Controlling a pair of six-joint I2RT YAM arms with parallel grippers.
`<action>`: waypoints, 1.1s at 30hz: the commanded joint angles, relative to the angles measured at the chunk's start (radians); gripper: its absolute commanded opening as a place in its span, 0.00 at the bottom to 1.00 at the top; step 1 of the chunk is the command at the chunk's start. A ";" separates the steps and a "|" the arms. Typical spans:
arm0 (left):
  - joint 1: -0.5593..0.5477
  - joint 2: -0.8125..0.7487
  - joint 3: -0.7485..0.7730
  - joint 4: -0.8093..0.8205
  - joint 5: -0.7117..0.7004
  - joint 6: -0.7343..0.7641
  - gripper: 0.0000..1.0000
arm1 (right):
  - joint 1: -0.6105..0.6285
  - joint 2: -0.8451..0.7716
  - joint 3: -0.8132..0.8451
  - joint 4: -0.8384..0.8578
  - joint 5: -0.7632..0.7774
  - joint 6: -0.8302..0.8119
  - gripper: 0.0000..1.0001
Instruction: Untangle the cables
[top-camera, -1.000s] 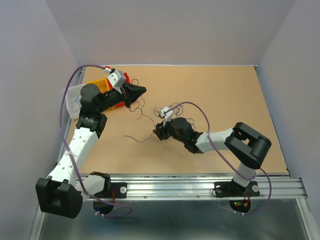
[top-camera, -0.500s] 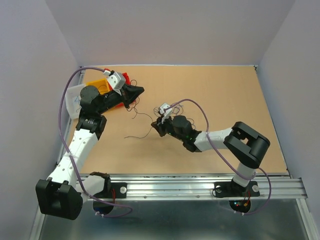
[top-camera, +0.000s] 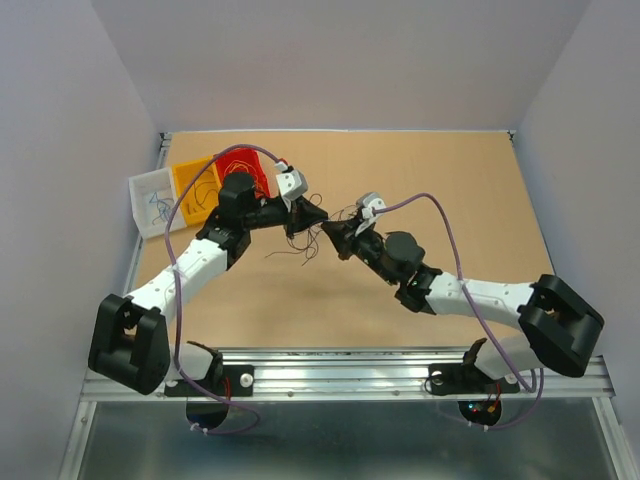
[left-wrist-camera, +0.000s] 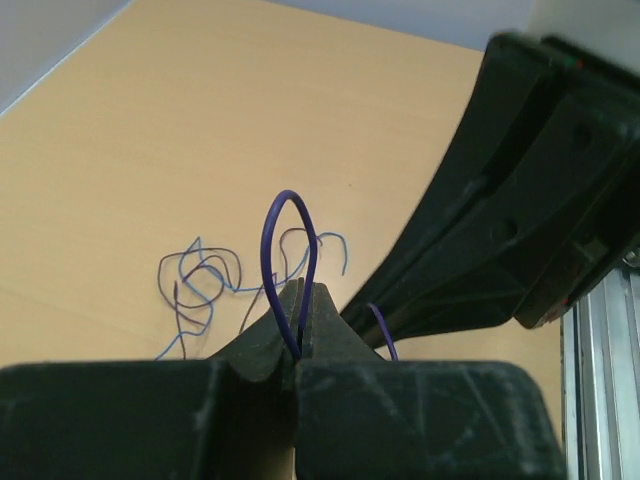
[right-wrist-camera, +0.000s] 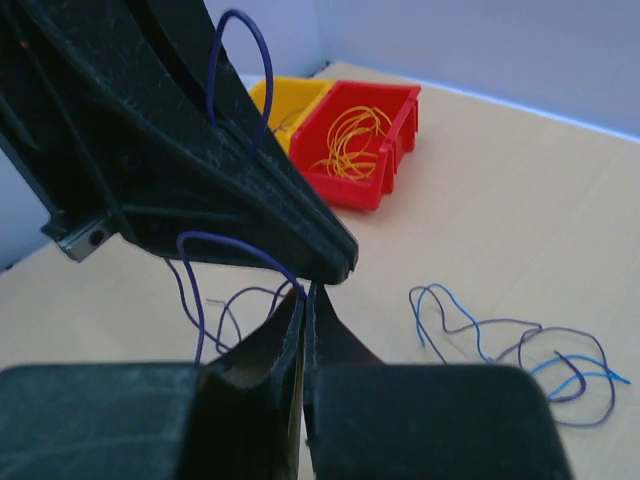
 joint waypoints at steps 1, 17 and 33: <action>-0.021 -0.011 -0.002 0.025 0.037 0.066 0.00 | 0.005 -0.079 -0.020 0.028 0.093 -0.025 0.01; -0.021 0.004 0.018 -0.040 0.166 0.111 0.41 | 0.005 -0.188 -0.087 0.021 0.155 -0.042 0.00; -0.022 0.099 0.058 -0.066 0.157 0.120 0.61 | 0.005 -0.104 -0.009 0.020 -0.017 0.018 0.01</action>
